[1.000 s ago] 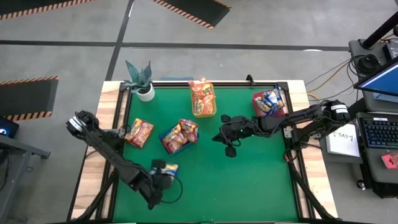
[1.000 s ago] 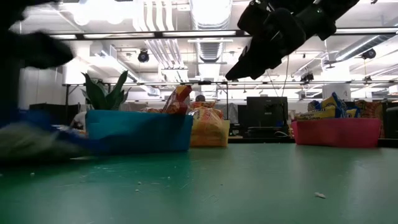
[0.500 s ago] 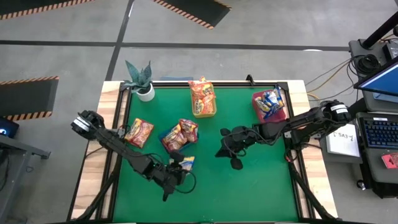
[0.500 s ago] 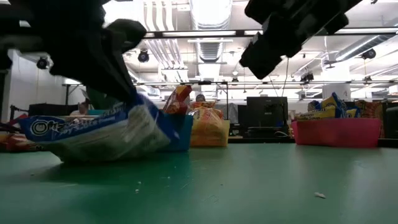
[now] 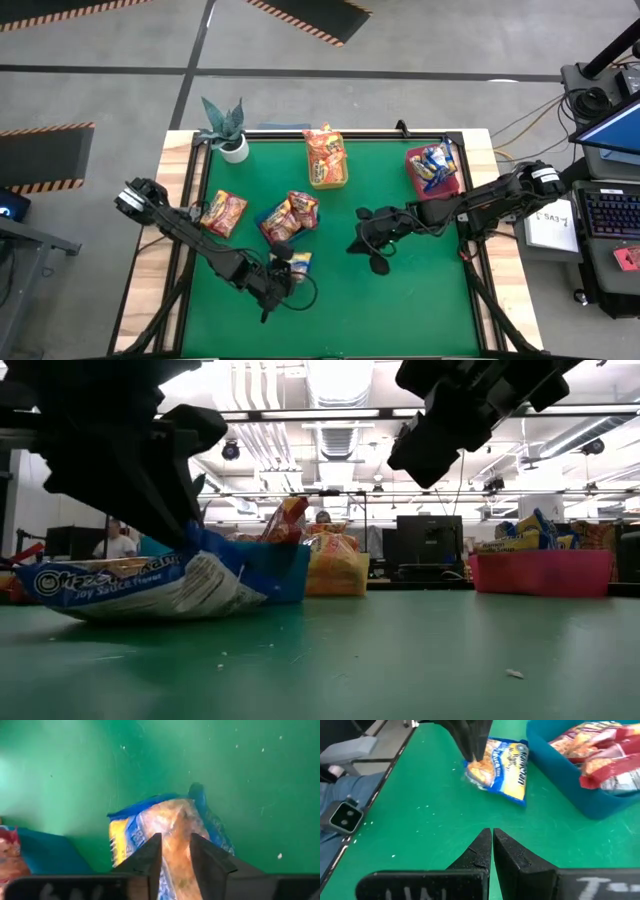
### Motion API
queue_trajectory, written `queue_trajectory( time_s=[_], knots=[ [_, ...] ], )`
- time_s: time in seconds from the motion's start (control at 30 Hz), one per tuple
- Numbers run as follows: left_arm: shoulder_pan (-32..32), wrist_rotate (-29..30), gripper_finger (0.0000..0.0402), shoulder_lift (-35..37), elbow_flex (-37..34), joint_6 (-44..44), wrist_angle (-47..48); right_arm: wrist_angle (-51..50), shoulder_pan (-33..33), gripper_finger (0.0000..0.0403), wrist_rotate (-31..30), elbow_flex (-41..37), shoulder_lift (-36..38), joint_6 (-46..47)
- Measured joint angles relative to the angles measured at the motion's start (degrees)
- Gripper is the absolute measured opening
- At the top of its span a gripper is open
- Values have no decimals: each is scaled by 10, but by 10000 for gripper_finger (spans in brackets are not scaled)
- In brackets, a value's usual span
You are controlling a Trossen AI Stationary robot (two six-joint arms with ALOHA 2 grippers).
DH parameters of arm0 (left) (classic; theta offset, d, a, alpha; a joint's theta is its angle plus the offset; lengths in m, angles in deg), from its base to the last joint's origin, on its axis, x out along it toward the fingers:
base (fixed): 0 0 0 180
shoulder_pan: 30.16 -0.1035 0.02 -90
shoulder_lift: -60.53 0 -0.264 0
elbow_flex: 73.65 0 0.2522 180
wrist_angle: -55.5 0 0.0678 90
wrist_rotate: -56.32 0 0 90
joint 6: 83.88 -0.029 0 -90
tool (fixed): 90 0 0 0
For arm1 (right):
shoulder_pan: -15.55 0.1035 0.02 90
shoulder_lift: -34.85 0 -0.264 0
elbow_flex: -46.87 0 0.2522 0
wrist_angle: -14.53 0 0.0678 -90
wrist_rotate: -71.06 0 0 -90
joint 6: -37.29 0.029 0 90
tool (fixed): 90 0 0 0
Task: Sort Maruchan noodles
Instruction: Put the blue noodle pack into the red bin
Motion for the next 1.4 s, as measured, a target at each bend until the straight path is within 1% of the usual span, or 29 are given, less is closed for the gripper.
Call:
queue_trajectory(
  time_s=[0.17, 0.27, 0.37, 0.43, 0.5, 0.6, 0.77, 0.83, 0.9, 0.97, 1.07, 1.2, 1.3, 1.4],
  knots=[
    [0, 2, 119, 1, 34, -4, 53, 0, 0, 9, -2, 0, 0, 43],
    [0, 10, 132, 1, 47, -8, 88, 0, 0, 9, -2, 0, 0, 87],
    [3, 10, 140, 1, 63, 7, 149, 0, 0, 9, -2, 0, 0, 142],
    [8, 11, 141, 6, 71, 28, 185, 0, 0, 9, -2, 0, 0, 194],
    [17, 11, 138, 15, 72, 55, 212, 1, 0, 9, -2, 0, -4, 276],
    [36, 2, 129, 34, 52, 106, 219, -1, 0, 9, -2, 0, -19, 390],
    [79, -5, 102, 50, 4, 210, 213, -2, 10, 9, -1, 0, -66, 459],
    [92, -5, 90, 48, -17, 250, 197, -2, 15, 9, -1, 0, -85, 483],
    [100, -3, 78, 44, -42, 269, 156, 6, 18, 9, -1, -1, -103, 496],
    [103, 4, 67, 40, -68, 271, 108, 31, 18, 9, -1, -1, -119, 498],
    [103, 30, 55, 40, -101, 269, 35, 64, 17, 9, -2, 7, -142, 499],
    [98, 58, 44, 40, -131, 268, -24, 80, 17, 10, -2, 35, -175, 485],
    [97, 72, 41, 40, -147, 265, -72, 77, 17, 23, -1, 59, -204, 461],
    [96, 82, 41, 40, -161, 253, -122, 75, 17, 52, 2, 87, -230, 457]
  ],
)
